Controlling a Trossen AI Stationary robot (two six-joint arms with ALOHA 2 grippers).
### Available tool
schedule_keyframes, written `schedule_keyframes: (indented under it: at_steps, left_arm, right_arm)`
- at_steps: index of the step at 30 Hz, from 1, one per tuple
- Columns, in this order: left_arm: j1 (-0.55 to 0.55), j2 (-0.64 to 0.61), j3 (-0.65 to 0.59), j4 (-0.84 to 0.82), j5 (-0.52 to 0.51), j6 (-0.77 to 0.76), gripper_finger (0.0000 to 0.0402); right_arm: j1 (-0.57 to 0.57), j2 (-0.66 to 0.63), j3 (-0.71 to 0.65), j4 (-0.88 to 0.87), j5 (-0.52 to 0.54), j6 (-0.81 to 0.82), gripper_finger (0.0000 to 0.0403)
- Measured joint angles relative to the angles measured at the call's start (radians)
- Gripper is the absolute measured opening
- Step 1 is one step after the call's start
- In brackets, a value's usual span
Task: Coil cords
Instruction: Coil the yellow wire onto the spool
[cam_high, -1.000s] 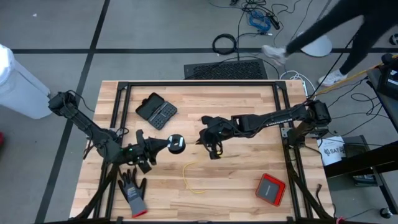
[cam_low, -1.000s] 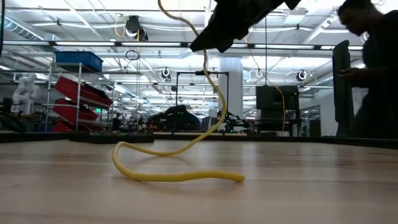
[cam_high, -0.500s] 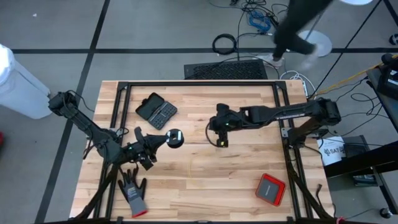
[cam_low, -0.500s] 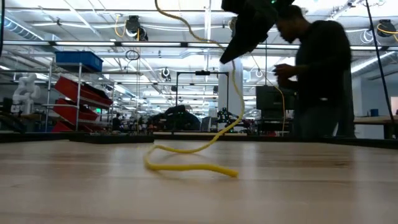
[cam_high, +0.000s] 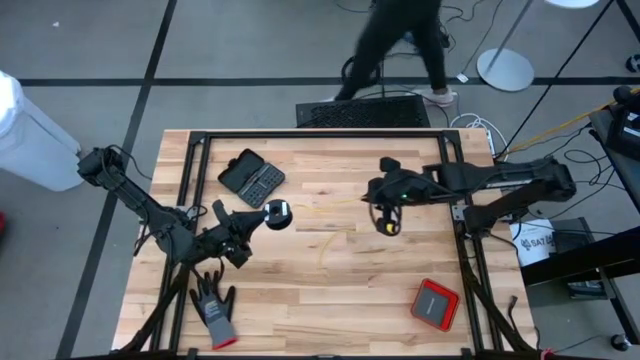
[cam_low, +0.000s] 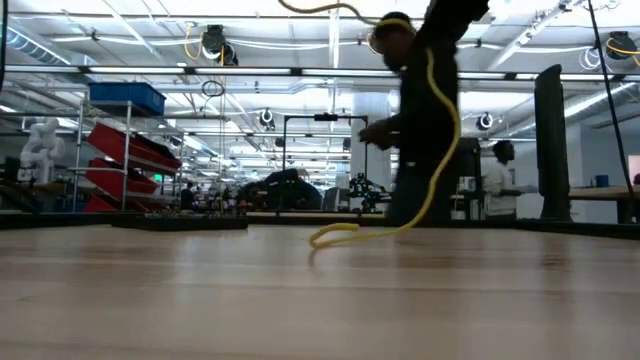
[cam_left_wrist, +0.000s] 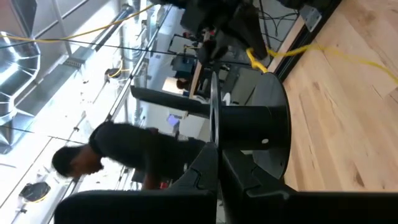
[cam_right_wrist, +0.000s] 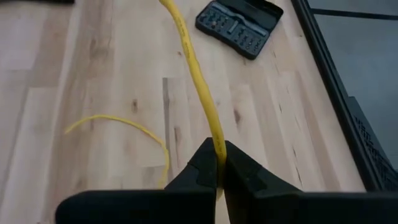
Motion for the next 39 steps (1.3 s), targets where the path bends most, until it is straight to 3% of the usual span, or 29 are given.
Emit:
schedule_keyframes:
  at_steps: [39]
  left_arm:
    - [0.0,0.0,0.0,0.0,0.003,-0.011,0.0002]
  right_arm:
    - [0.044,-0.023,0.0,0.028,-0.001,-0.006,0.0]
